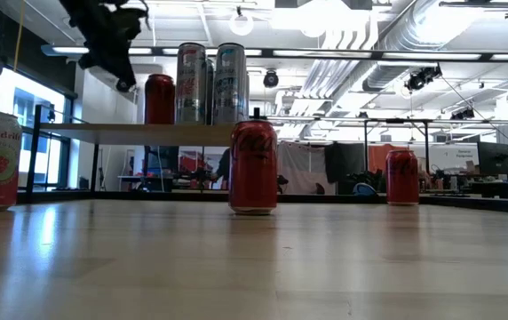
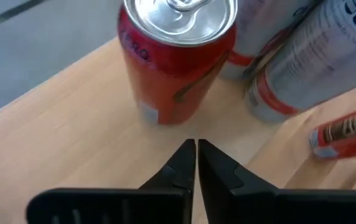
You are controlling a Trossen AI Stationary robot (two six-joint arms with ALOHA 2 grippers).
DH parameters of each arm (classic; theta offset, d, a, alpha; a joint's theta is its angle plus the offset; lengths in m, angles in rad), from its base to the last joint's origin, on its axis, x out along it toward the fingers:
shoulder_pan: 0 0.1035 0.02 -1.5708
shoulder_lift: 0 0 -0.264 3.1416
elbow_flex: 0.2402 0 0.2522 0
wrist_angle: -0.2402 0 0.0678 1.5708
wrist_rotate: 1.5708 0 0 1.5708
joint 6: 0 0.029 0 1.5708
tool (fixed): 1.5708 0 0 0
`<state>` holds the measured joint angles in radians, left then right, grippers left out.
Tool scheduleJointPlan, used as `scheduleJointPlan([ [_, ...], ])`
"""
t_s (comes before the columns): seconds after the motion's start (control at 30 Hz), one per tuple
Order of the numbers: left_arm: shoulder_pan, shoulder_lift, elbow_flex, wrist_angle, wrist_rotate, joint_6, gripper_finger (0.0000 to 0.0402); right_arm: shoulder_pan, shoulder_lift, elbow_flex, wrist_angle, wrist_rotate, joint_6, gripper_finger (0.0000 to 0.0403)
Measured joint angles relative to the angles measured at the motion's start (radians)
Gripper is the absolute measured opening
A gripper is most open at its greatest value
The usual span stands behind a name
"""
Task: Place canned beverage on shelf
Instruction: Put the bottom left red soda can on the shelf
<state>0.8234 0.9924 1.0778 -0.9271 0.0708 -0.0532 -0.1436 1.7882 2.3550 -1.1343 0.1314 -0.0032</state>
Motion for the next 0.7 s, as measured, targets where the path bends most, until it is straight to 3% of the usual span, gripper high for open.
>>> scheduleJointPlan([
  [0.27, -0.034, -0.056, -0.186, 0.294, 0.025, -0.095, 0.0002, 0.000, 0.000, 0.000, 0.002, 0.002, 0.015, 0.0349],
  [0.43, -0.043, -0.023, -0.231, 0.331, 0.020, -0.111, 0.0001, 0.000, 0.000, 0.000, 0.005, 0.031, 0.059, 0.0349],
  [0.7, -0.017, -0.016, -0.231, 0.405, -0.079, -0.084, 0.0001, 0.000, 0.000, 0.000, 0.005, 0.032, 0.122, 0.0349],
])
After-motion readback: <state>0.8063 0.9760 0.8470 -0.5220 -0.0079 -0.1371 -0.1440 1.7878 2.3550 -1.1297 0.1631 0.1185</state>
